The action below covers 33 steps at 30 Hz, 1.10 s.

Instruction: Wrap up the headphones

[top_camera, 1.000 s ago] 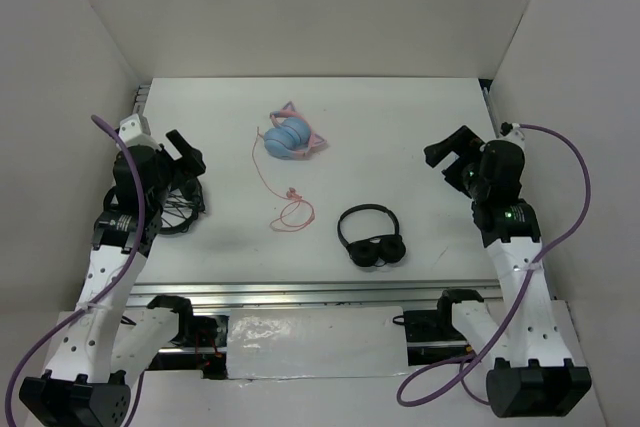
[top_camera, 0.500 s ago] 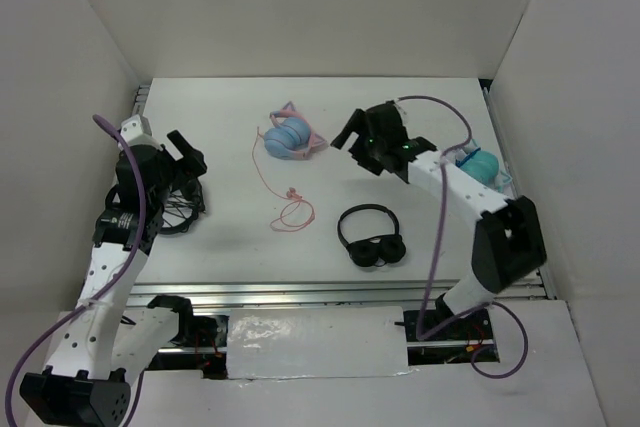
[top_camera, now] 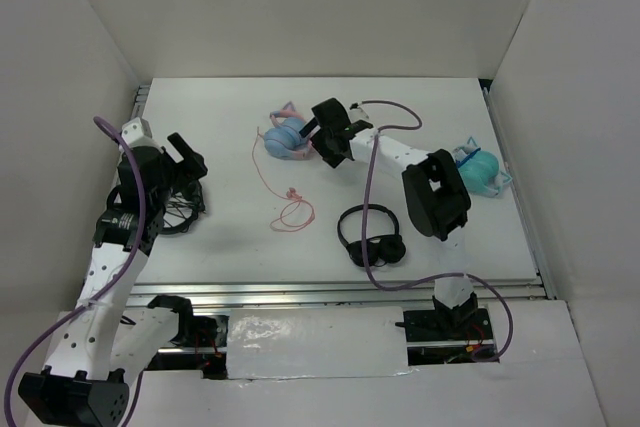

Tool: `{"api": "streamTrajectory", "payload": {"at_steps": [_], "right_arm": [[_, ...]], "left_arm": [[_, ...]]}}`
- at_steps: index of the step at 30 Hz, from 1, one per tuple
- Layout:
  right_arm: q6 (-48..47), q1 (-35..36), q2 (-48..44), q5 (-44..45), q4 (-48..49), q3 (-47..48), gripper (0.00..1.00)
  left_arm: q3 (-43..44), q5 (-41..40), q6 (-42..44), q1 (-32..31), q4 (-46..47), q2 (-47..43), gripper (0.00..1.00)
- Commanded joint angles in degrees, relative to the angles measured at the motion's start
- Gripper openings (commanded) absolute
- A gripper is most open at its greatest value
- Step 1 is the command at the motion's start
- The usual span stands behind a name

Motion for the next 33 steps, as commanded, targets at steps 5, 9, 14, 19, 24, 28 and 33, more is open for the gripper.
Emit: {"api": "streamTrajectory", "payload": {"at_steps": [5,9,14,19,24,28,33], "right_arm": [[3.81,1.72,4.44,2.9,-1.37,3.89,0.85],[4.33,1.81,8.48,1.94,-2.52,7.4,0.82],[4.95,1.81,10.86,0.35,-1.03,9.43,0.71],[5.57,1.99,13.15,0.17,-1.11,11.53,0.57],[4.25,1.46,14.2,1.05,-0.58,13.56,0.36],[-0.4,0.67,12.55,2.72,-1.28,15.23,0.11],[-23.61,0.49,4.38,5.19,10.72,8.04,0.0]], "left_arm": [[0.09,-1.04,-1.01,-0.37,0.48,-0.83,0.99],[0.09,-1.83,-1.27,-0.37,0.13,-1.18,0.99],[0.09,-2.44,-1.19,-0.46,-0.05,-1.54,0.99],[0.35,-3.67,-1.62,-0.89,-0.84,-1.54,0.99],[1.4,-3.58,-1.45,-0.99,-1.46,-1.54,0.99],[2.02,-2.45,-1.1,-1.16,-1.98,-1.8,0.99],[2.2,7.39,2.15,-1.25,0.82,-0.75,0.99]]}}
